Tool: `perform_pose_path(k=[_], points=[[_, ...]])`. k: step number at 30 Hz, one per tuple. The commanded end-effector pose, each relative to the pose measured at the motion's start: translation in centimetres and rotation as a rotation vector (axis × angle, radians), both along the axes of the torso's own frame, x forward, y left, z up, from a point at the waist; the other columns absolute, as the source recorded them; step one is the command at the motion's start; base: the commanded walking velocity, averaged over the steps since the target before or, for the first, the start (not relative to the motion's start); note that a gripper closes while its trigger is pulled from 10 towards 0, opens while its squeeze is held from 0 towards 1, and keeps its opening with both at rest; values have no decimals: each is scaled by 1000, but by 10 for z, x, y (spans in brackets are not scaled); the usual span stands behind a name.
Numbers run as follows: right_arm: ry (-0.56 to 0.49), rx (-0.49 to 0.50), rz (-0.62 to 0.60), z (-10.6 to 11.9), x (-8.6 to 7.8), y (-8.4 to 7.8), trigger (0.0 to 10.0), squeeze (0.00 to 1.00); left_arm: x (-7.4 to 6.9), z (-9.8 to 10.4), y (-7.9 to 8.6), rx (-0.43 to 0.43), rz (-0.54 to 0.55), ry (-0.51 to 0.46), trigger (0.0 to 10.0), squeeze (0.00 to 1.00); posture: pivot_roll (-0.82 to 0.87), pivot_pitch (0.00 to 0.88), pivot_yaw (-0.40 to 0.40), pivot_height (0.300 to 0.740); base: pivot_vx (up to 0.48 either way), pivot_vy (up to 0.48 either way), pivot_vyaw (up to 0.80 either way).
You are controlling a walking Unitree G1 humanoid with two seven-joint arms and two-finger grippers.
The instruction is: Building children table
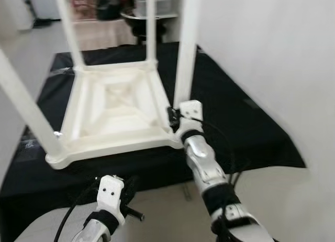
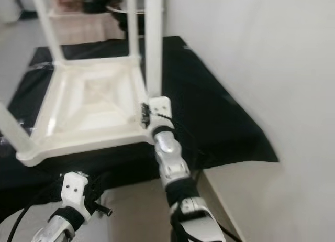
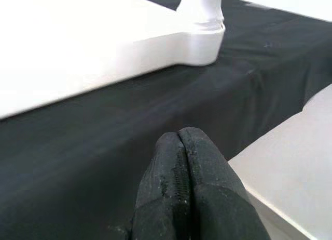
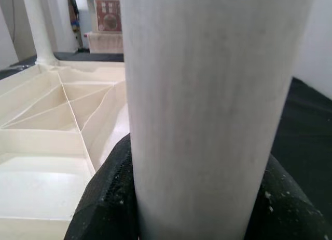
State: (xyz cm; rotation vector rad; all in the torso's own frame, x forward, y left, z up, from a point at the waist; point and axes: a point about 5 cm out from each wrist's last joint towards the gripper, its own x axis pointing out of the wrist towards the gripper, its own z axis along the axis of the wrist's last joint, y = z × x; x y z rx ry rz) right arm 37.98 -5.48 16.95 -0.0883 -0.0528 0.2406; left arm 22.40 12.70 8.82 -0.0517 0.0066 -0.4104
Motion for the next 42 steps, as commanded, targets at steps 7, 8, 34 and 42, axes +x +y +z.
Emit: perform_pose_path(k=[7,8,34,42], points=[[147,-71,42,-23,-4,-5,10000,1000,5,-7,3,13,19,13,10000,0,40,94,-18,740,0,0,0],[121,-77,52,-16,-3,-7,10000,1000,6,-7,2,11,17,11,10000,0,40,95,-19,740,0,0,0],[63,-177,918,64,14,-27,0,0,-25,-2,-2,1,9,3,10000,0,117,192,-28,740,0,0,0],[53,-174,761,46,16,-50,0,0,-22,-3,-1,4,9,11,10000,0,97,173,-20,740,0,0,0]])
